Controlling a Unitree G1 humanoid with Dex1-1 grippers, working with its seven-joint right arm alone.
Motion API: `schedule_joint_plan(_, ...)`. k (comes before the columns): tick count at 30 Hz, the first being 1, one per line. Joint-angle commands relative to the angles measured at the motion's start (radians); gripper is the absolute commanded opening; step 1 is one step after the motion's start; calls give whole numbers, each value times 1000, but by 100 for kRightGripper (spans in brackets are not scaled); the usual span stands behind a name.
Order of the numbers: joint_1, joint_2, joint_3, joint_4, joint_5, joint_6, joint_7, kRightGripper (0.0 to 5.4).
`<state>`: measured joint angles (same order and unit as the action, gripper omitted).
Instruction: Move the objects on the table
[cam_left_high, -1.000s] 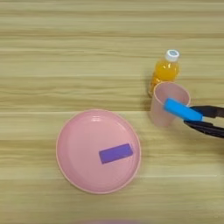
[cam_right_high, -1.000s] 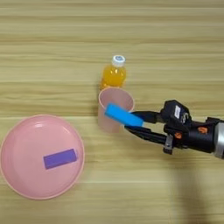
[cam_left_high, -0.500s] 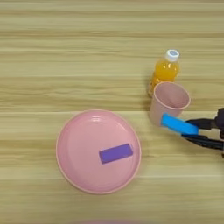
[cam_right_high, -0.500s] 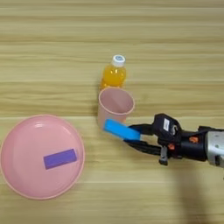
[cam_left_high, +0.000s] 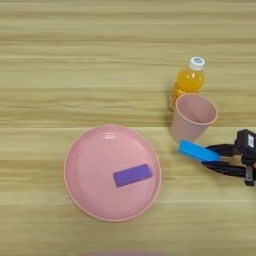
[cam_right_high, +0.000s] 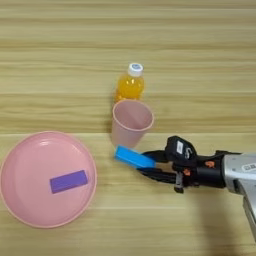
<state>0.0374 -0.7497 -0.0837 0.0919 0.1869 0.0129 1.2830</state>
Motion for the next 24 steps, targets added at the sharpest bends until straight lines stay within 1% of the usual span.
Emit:
schedule_joint_plan(1,-81,-33,-10,22,-3,-21,-39,142)
schedule_joint_plan(24,-107,-14,62,113,-58,-48,-59,142)
